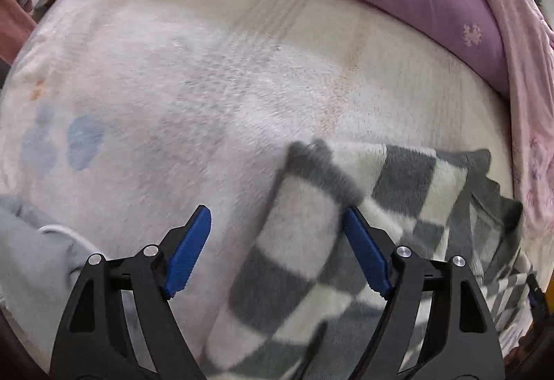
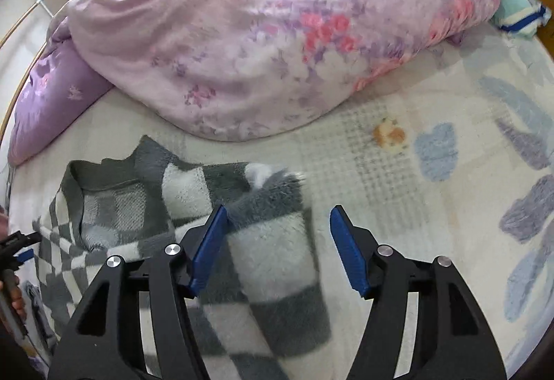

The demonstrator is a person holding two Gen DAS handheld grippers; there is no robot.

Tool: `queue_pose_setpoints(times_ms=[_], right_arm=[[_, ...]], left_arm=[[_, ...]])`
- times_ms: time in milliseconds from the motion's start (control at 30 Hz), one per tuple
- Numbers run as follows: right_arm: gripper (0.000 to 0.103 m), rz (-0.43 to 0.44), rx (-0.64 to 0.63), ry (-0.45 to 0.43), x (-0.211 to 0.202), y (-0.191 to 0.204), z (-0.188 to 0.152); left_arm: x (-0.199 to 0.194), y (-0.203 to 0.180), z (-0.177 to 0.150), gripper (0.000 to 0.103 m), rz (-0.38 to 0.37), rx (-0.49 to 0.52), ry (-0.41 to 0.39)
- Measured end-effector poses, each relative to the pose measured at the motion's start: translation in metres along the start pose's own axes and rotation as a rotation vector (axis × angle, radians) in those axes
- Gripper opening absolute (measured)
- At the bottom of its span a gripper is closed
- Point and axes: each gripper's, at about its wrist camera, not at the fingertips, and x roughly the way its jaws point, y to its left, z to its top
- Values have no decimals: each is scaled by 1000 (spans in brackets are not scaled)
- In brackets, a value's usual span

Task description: Fold large clothes

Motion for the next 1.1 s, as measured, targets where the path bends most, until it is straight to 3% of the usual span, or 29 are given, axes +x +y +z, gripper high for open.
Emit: queue_pose_setpoints(times_ms=[100,200,233,267,300,333,367,433,667,800,967,1100], right_arm=[[62,-36,2,39,22,-2,-2],[65,-9,28,61,34,-12,-1],[67,4,42,73,37,-16,-2],[72,9,57,87,41,-22,-2],[68,27,70,97,44,-26,-3],[55,77,85,107,46,-30,-3],[28,184,97,81,42,-35,-4],[23,239,107,70,33,-37,-4],[21,318,3,-124,-67,-23,-22],[21,345,-54,-189,-123,-12,-51],[21,355,-116,-232,-178,-20,-103],[21,363,-152,-208,-219,-37,-160]], left_arm=[[15,-10,5,79,-1,31,11],[20,-18,8,77,20,80,0],[19,-20,7,58,16,99,-6],[17,-24,7,45,-33,126,-10],[14,-29,5,36,-25,146,-18],[10,-32,4,27,-20,160,-32],[5,-35,0,25,-22,184,-52],[-9,-37,-7,23,-25,209,-103],[-112,-26,-54,22,-143,210,-287],[-163,-14,-102,21,-126,243,-358],[-209,23,-170,21,-134,185,-386],[-226,58,-234,20,-128,132,-376]])
